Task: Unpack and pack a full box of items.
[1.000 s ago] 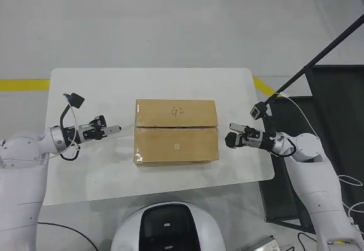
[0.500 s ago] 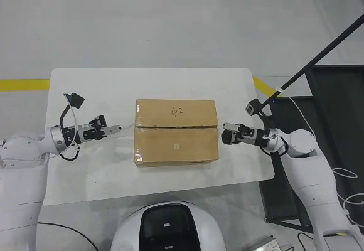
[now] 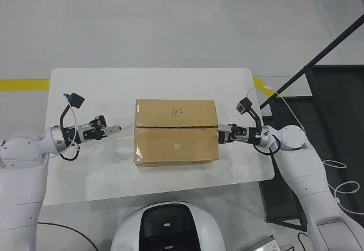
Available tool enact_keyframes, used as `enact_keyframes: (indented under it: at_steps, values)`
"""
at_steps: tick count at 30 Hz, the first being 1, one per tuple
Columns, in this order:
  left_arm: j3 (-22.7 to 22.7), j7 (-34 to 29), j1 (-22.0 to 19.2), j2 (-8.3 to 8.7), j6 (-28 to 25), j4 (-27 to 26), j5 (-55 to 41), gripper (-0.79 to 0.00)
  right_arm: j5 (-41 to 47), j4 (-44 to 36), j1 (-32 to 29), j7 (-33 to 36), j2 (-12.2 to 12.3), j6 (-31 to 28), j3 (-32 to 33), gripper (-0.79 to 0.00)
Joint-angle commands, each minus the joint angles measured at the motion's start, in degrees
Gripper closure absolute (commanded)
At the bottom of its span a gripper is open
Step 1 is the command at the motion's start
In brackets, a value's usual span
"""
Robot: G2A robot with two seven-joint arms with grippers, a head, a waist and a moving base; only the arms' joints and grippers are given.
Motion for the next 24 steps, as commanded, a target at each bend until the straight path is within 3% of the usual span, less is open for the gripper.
enact_keyframes:
  at_steps: [1,11,24]
  values:
    - [0.0,0.0,0.0,0.0,0.0,0.0,0.0,-0.785,0.35,0.39,0.37,0.9,0.0,-0.22,-0.44,-0.785]
    - [0.0,0.0,0.0,0.0,0.0,0.0,0.0,-0.785,7.34,2.06,1.41,6.33,0.28,-0.02,-0.27,-0.785]
    - [0.0,0.0,0.0,0.0,0.0,0.0,0.0,-0.785,14.11,-9.73,-4.07,11.58,2.18,5.22,1.88,-0.785]
